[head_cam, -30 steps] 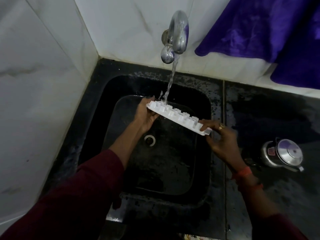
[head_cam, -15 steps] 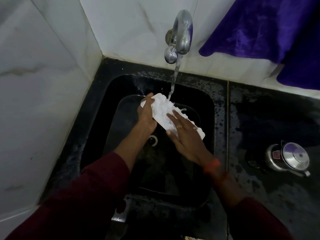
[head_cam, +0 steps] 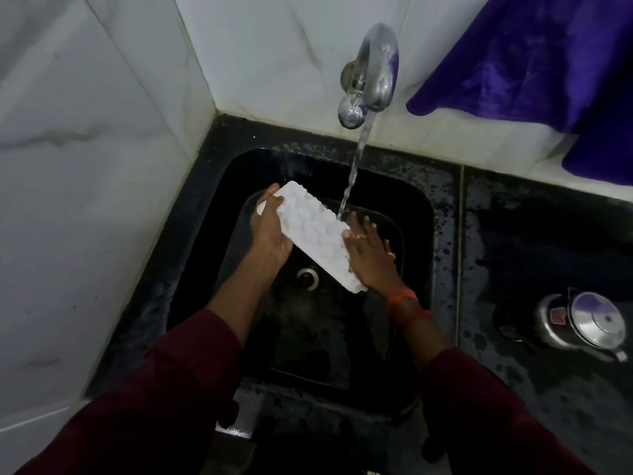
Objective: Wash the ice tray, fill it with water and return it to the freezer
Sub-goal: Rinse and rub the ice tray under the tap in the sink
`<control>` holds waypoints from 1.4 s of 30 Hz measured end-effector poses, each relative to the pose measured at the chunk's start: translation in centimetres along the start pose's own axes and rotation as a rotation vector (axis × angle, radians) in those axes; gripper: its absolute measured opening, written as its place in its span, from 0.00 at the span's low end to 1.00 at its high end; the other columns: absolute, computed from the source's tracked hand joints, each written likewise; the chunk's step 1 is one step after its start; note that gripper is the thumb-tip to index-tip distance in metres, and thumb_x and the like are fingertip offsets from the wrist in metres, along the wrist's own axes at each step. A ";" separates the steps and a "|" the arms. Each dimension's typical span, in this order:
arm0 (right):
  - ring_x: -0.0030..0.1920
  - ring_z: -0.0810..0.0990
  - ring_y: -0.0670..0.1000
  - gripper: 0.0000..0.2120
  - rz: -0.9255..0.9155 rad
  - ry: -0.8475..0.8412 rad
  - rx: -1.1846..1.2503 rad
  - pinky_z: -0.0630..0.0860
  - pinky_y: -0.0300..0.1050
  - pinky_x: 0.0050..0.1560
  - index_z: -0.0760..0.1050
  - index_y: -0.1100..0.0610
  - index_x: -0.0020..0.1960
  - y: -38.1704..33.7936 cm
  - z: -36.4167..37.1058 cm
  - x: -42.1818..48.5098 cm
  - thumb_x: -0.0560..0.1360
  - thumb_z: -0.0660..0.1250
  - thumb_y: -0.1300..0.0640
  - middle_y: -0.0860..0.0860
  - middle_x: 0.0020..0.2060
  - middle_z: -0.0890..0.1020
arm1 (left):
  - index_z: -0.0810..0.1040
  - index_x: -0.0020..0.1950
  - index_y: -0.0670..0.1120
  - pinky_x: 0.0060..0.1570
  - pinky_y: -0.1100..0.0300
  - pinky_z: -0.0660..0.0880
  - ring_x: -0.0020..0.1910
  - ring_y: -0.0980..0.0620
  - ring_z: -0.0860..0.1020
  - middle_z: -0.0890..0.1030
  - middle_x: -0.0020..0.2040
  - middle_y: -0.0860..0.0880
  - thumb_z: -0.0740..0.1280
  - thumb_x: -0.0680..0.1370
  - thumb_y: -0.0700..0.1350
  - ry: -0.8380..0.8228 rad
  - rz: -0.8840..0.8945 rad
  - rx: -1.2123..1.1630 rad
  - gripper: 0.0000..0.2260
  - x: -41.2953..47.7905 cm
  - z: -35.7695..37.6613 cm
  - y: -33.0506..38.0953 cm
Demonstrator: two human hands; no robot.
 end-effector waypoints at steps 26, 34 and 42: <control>0.43 0.85 0.49 0.28 -0.031 0.310 0.851 0.82 0.45 0.43 0.75 0.60 0.66 -8.8 -14.2 7.1 0.73 0.68 0.43 0.52 0.46 0.84 | 0.81 0.51 0.48 0.59 0.46 0.79 0.55 0.43 0.83 0.84 0.52 0.44 0.66 0.78 0.36 0.020 0.037 -0.036 0.08 -0.9 -2.3 1.2; 0.24 0.74 0.44 0.12 0.110 0.228 1.127 0.72 0.37 0.26 0.72 0.56 0.37 -11.3 -12.8 9.7 0.77 0.66 0.53 0.50 0.28 0.76 | 0.79 0.51 0.49 0.55 0.48 0.79 0.48 0.48 0.83 0.84 0.48 0.47 0.64 0.80 0.38 0.011 0.041 0.015 0.07 -1.6 -2.2 1.0; 0.40 0.80 0.49 0.11 0.009 0.160 1.323 0.76 0.40 0.42 0.76 0.58 0.46 -11.5 -12.6 8.6 0.82 0.63 0.53 0.53 0.40 0.81 | 0.81 0.54 0.49 0.60 0.43 0.79 0.56 0.43 0.83 0.84 0.55 0.44 0.67 0.78 0.39 0.059 0.020 0.004 0.08 -1.3 -2.9 0.5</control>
Point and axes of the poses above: each hand's wrist, its own x-axis towards the middle knuckle, its own z-axis out of the palm, y = z × x, the point moved 8 cm from there along x, towards the middle knuckle
